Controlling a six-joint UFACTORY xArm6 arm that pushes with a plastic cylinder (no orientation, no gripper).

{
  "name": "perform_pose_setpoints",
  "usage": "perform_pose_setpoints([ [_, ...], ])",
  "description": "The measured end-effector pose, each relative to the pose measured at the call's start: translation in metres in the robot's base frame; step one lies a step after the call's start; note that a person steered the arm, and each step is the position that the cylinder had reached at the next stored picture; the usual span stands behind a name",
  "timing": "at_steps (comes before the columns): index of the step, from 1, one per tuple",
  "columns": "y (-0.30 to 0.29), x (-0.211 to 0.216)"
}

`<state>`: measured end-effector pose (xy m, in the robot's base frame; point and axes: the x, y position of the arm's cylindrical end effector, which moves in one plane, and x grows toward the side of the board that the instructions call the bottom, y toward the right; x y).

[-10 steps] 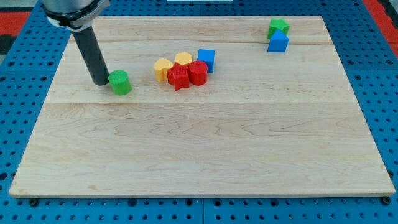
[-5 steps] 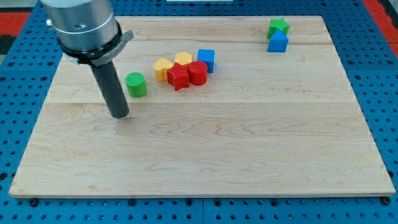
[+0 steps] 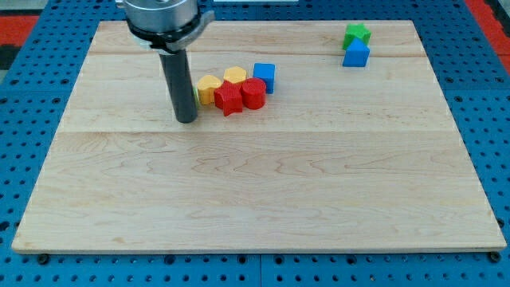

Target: Move the green circle towards the center of the board

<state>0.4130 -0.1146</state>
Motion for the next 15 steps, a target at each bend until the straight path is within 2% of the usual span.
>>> perform_pose_setpoints([
  [1,-0.028,-0.011],
  [3,-0.021,-0.046],
  [5,-0.079,-0.06],
  [7,-0.029,-0.074],
  [9,-0.023,-0.096],
  [10,-0.012,-0.096],
  [12,-0.035,-0.087],
  [13,-0.033,-0.072],
  [15,-0.021,-0.073],
])
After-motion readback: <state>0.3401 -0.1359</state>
